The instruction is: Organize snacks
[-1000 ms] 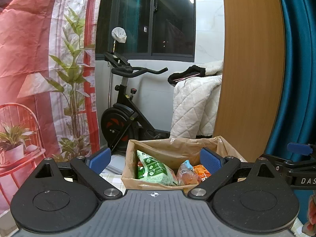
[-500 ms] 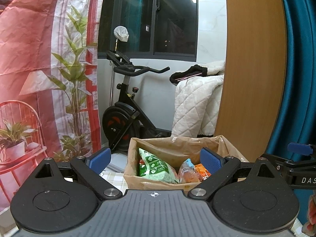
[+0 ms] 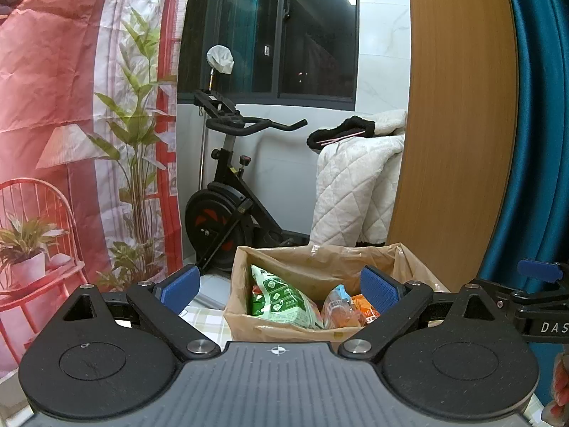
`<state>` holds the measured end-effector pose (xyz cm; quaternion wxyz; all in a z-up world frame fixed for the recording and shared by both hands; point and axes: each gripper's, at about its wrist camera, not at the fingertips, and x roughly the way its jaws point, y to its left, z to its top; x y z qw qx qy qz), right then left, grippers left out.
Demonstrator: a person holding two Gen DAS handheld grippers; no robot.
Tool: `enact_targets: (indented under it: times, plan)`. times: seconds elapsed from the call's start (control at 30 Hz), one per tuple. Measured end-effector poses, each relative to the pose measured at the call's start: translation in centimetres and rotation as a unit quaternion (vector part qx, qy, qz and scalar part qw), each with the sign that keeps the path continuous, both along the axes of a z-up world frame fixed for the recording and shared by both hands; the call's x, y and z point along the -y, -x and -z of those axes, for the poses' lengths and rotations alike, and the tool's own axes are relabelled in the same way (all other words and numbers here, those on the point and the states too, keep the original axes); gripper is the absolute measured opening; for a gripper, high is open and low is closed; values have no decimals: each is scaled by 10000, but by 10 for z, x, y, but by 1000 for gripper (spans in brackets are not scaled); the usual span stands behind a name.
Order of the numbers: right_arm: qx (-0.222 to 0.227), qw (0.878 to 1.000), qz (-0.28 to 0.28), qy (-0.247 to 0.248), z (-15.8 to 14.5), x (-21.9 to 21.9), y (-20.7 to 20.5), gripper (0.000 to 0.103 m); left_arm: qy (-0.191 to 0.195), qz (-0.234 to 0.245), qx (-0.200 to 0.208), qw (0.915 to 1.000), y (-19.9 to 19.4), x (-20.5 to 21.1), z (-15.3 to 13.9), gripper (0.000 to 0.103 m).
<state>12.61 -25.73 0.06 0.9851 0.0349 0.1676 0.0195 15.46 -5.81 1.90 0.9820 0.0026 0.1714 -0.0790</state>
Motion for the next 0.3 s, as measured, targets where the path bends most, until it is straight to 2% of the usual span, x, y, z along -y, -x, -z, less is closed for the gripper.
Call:
enact_targets:
  times: [0.3]
  plan:
    - [-25, 10000, -1, -7, 4, 1, -1, 102, 60, -69, -64, 9999, -1, 2, 3, 98]
